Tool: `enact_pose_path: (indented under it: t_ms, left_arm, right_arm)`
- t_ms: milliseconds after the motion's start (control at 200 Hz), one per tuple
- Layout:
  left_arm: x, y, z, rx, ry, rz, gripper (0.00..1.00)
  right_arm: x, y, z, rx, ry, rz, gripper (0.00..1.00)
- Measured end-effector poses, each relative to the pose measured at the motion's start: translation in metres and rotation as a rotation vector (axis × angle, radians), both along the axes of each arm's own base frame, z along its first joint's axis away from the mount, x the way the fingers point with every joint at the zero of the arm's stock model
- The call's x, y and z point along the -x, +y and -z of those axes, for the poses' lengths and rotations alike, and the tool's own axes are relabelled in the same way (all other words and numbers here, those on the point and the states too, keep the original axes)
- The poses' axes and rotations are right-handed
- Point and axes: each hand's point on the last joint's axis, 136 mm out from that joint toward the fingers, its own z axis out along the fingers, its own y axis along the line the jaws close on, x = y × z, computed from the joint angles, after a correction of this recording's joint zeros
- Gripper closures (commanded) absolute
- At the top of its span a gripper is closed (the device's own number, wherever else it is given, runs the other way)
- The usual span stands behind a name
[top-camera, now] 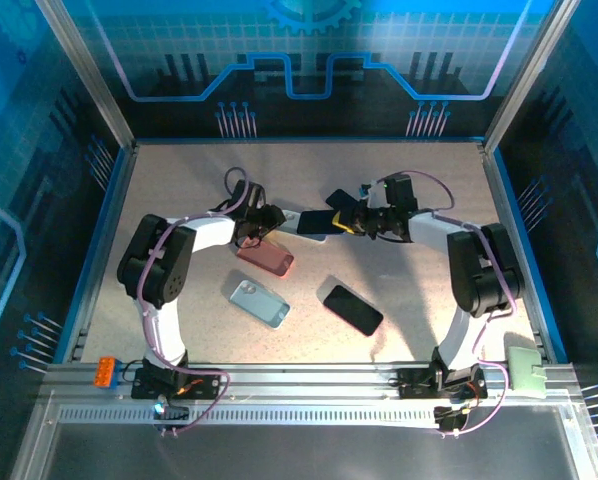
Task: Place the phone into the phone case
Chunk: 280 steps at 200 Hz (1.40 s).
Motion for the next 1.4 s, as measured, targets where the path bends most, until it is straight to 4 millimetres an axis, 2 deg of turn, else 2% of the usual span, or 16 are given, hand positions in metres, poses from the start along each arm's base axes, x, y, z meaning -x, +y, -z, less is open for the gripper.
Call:
enact_pose_path:
  t_ms: [190,510,635,870,1401]
  left_arm:
    - [-0.008,0.007,-0.009,0.012,-0.030,-0.020,0.63]
    - [-0.023,0.006,-0.025,-0.002,-0.088,-0.009,0.64]
    - [-0.027,0.005,-0.021,-0.011,-0.088,0.001,0.64]
    - [-0.027,0.005,-0.001,-0.023,-0.051,0.002,0.66]
    - [-0.029,0.002,-0.001,-0.017,-0.061,0.005,0.66]
  right_arm:
    - [-0.009,0.014,0.011,-0.039,0.032,0.004,1.00]
    - [-0.016,0.023,0.032,-0.070,0.097,0.036,1.00]
    - [-0.017,0.027,0.033,-0.069,0.104,0.034,1.00]
    - [-0.021,0.026,0.035,-0.059,0.104,0.051,1.00]
    - [-0.024,0.022,0.039,-0.014,0.139,0.076,1.00]
